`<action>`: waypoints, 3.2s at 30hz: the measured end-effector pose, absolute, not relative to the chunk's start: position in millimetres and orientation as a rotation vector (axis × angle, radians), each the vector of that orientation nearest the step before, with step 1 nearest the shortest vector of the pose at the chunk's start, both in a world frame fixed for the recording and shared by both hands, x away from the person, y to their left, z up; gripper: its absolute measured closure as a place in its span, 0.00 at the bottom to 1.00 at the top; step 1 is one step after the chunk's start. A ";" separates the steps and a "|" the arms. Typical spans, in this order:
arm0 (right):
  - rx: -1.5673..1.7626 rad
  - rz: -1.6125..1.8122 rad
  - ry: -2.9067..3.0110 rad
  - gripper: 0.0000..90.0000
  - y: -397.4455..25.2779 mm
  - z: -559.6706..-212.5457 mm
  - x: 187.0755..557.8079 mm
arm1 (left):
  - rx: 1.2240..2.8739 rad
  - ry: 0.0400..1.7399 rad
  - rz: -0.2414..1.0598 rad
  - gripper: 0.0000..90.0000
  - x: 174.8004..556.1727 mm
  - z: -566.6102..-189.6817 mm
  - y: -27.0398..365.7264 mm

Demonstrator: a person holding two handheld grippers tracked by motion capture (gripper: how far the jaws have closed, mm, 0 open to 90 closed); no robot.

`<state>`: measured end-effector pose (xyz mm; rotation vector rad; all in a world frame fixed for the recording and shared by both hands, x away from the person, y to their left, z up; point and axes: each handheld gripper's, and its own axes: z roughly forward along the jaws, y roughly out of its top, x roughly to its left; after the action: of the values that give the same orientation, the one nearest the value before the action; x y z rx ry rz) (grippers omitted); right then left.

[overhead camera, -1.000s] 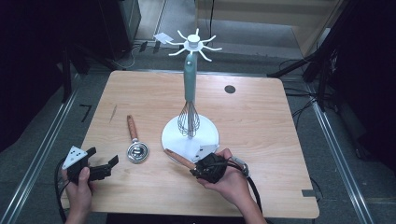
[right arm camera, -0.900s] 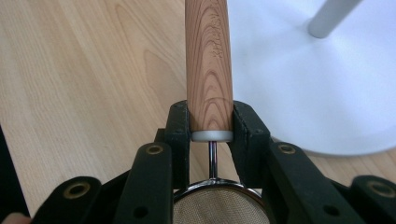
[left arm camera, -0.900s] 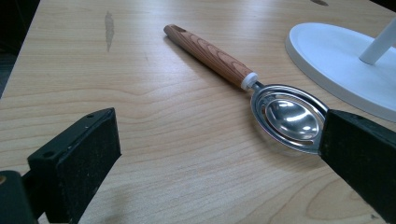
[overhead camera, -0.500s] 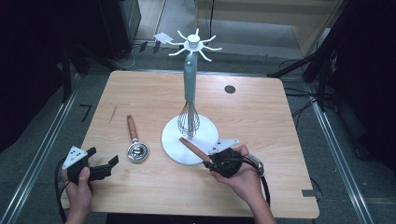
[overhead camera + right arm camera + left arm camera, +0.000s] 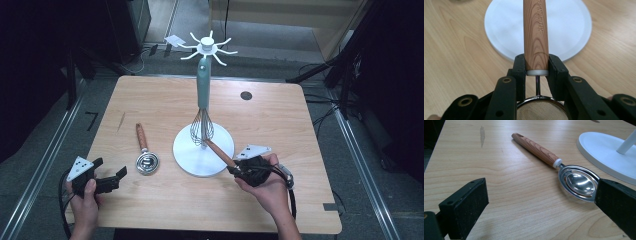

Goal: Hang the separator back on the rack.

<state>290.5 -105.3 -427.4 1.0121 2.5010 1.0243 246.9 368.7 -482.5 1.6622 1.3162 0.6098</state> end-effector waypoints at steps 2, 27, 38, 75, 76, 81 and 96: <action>1.031 1.034 2.474 0.80 -108.4 -426.0 290.7 | 1.662 1.316 0.610 0.00 246.9 -482.5 368.8; 1.112 1.303 2.220 0.80 -129.3 -402.6 284.9 | 1.666 1.316 0.612 0.00 246.9 -482.5 368.4; 1.103 1.402 2.099 0.80 -130.1 -390.8 277.5 | 1.667 1.316 0.614 0.00 246.7 -482.4 368.3; 1.065 1.593 1.961 0.80 -131.2 -367.6 264.4 | 1.662 1.314 0.616 0.00 246.1 -482.6 367.6; 1.060 1.603 1.955 0.80 -131.1 -367.2 264.3 | 1.661 1.313 0.616 0.00 246.1 -482.6 367.6; 1.063 1.616 1.940 0.80 -128.6 -363.6 264.5 | 1.669 1.313 0.618 0.00 246.0 -482.4 367.1; 1.054 1.623 1.900 0.80 -118.2 -349.0 260.6 | 1.674 1.310 0.619 0.00 246.0 -482.4 367.0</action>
<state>260.6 -118.2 -349.0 1.0545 1.8996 1.6229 246.0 367.0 -482.4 1.6738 1.3100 0.6190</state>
